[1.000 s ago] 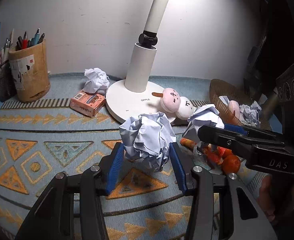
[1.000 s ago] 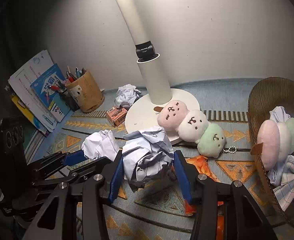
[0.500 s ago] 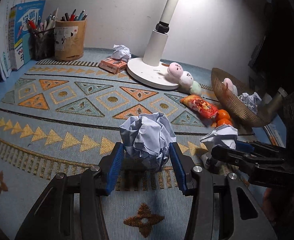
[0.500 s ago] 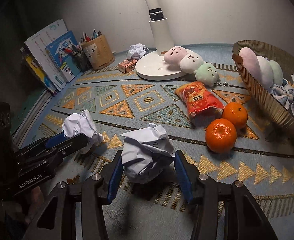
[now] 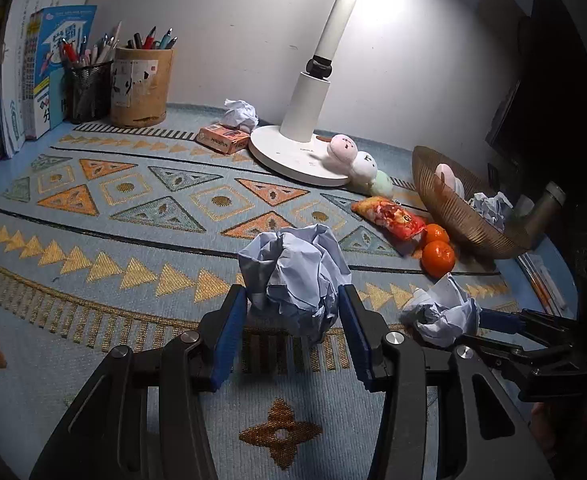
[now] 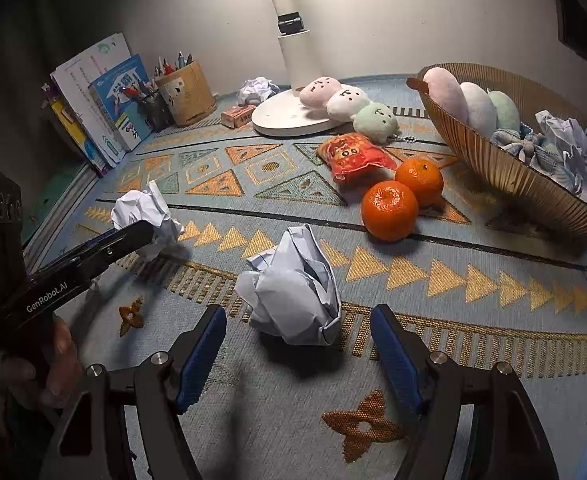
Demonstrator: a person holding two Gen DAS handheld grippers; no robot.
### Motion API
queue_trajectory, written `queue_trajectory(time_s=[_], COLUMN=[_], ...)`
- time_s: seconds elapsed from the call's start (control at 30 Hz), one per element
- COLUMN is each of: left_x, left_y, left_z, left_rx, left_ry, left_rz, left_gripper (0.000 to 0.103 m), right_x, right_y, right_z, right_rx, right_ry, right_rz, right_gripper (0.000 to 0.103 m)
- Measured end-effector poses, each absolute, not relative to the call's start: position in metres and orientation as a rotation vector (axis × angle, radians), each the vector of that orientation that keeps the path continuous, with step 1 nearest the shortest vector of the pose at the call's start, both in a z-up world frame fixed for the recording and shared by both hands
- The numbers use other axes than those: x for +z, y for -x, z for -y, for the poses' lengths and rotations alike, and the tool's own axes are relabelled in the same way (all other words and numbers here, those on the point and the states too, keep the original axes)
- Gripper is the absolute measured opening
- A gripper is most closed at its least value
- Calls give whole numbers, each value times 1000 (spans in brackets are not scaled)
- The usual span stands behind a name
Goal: Organize objects
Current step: 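Carry both paper balls over the bowl with both tools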
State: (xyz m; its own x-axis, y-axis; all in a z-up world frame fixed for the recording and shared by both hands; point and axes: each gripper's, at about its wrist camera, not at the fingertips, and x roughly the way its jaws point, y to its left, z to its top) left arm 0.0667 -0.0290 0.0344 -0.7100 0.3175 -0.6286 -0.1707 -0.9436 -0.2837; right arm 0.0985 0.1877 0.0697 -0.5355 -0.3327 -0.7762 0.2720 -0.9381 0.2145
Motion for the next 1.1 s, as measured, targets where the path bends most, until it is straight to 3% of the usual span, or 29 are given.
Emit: queue_trajectory(time_s=[0.27,0.33,0.5,0.8,1.1], left_x=[33,33,54,121,114], left_y=[-66,-65,-57,3,70], left_z=[29,24,-5,-109,-182], left_rx=[2672,2673,2679,2563,2457], left_ry=[1047,1060,1012,813,851], left_rz=[287,252,171,32,71], left_gripper=[45,45,45,45,45], right_x=[62,60,79,165,179], right_y=[-88,-86,-91,-60,21], right_z=[-176,-173,-188,-285,-382], right_rx=[-2499,-2488,-2534,-2864,-2984], right_ry=[-1290,-1288,-1216,-994,-1036], right_rz=[23,2,29,133,407], right_gripper=[71,48,48,48,48])
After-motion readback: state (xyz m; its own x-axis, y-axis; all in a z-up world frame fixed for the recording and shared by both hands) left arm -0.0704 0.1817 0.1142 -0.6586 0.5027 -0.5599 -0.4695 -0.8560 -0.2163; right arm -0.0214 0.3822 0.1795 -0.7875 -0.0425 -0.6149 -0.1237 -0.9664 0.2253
